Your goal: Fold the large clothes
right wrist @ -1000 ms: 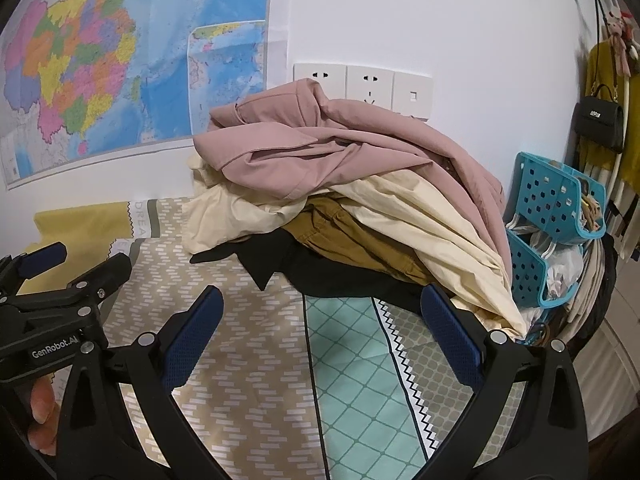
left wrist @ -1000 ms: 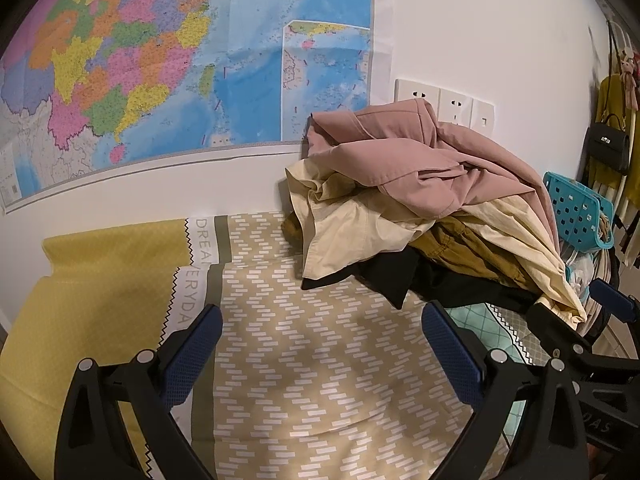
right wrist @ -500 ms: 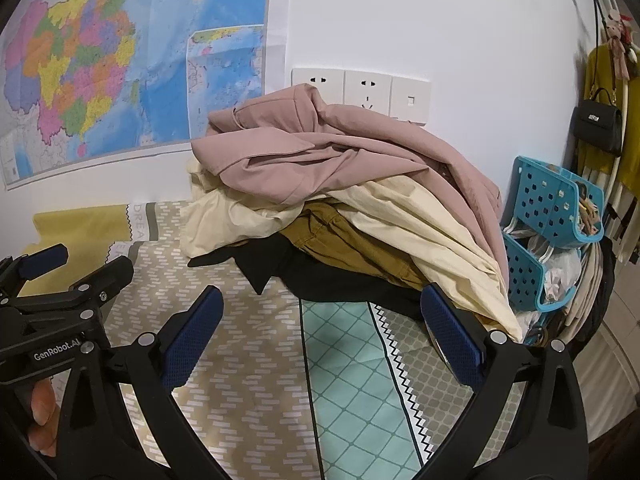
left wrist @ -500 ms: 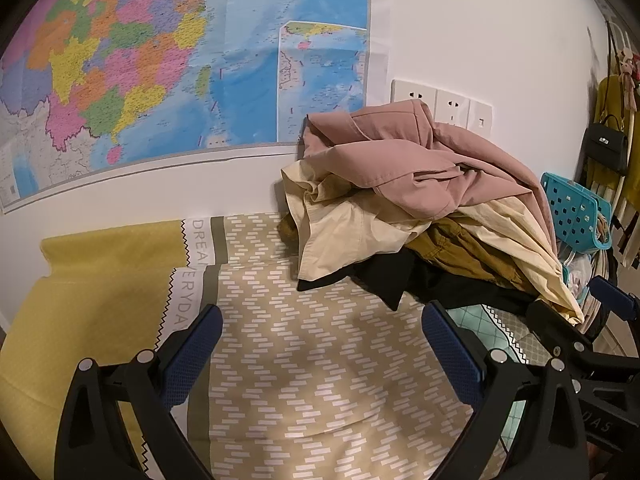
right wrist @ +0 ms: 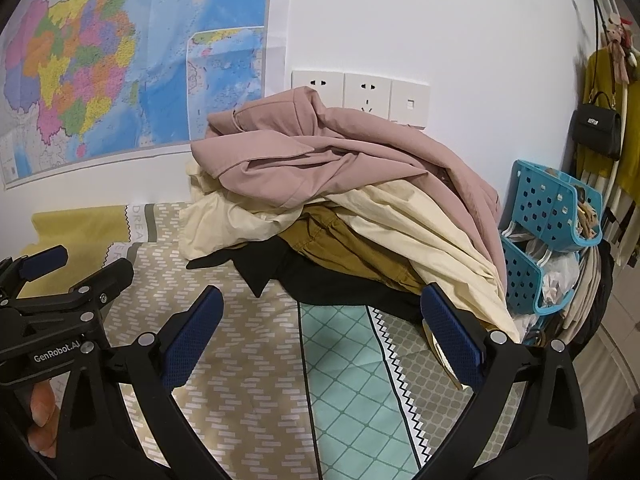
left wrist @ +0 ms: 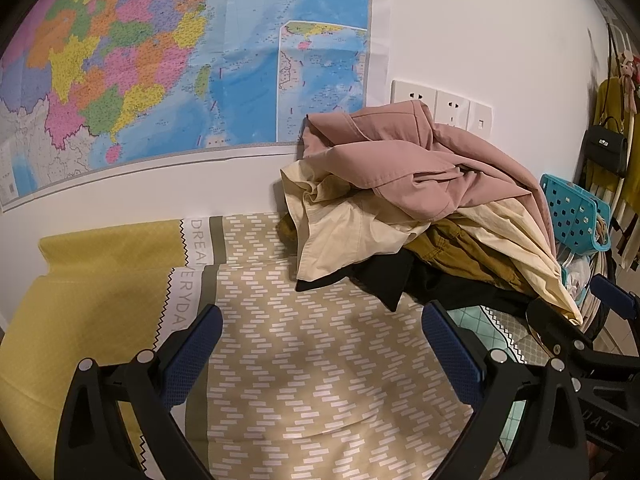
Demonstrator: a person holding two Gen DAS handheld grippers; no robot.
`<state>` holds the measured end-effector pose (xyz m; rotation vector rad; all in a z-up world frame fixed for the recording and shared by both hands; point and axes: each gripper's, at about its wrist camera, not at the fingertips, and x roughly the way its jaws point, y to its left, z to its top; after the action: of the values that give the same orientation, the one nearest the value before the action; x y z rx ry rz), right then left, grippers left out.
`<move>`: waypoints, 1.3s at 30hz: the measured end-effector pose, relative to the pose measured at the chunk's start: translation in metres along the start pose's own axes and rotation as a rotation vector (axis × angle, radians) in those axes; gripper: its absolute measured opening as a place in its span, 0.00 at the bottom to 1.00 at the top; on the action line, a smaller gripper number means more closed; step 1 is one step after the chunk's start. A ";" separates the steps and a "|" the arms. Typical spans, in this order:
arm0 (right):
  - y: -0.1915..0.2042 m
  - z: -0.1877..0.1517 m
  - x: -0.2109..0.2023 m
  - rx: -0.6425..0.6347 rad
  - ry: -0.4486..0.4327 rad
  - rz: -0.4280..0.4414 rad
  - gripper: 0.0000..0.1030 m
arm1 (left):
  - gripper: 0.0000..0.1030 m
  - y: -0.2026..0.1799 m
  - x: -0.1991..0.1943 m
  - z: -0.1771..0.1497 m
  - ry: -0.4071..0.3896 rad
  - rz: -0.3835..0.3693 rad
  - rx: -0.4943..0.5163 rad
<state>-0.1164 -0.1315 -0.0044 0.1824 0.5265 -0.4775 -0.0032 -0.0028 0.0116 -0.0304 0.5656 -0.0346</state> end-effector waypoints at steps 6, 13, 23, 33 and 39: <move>0.000 0.001 0.000 -0.001 0.005 -0.001 0.95 | 0.94 0.000 0.001 0.000 0.003 -0.002 -0.001; -0.001 0.001 0.000 -0.005 0.004 -0.005 0.95 | 0.94 0.000 0.003 -0.002 0.008 -0.004 0.000; -0.003 0.002 0.002 -0.001 0.005 -0.002 0.95 | 0.94 -0.001 0.006 -0.001 0.015 -0.009 0.001; -0.006 0.007 0.008 -0.029 0.003 0.011 0.95 | 0.94 -0.001 0.016 0.003 0.036 -0.021 -0.001; -0.015 0.025 0.019 -0.063 -0.014 0.039 0.95 | 0.94 -0.002 0.034 0.021 0.046 -0.057 -0.002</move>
<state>-0.0981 -0.1591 0.0061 0.1282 0.5230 -0.4237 0.0364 -0.0062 0.0111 -0.0480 0.6111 -0.0902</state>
